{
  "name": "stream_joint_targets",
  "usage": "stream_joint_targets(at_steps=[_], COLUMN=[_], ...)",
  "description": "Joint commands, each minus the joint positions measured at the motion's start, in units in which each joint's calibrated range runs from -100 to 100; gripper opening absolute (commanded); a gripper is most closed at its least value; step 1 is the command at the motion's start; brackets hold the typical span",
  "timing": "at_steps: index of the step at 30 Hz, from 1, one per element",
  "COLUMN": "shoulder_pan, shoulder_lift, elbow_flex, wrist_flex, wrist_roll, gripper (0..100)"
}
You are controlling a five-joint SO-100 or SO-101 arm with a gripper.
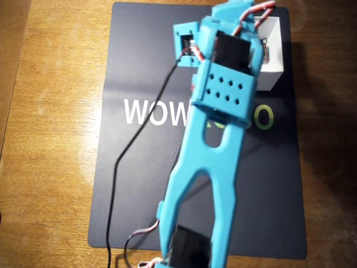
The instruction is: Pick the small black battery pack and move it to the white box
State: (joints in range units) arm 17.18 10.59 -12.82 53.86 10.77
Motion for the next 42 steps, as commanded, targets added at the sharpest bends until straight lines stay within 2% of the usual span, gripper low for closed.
stream_joint_targets(at_steps=[1, 9, 20, 28, 42], shoulder_pan=[-4.9, -11.1, -13.7, -18.9, -19.7], shoulder_lift=[-6.8, -12.5, -31.4, -49.7, -73.3], elbow_flex=[-1.5, 1.0, 25.2, 51.9, 82.6], wrist_flex=[5.7, 12.7, 11.8, -1.2, -9.7], wrist_roll=[-2.1, -4.6, -4.8, -4.3, -4.2], gripper=[16, 16, 16, 16, 16])
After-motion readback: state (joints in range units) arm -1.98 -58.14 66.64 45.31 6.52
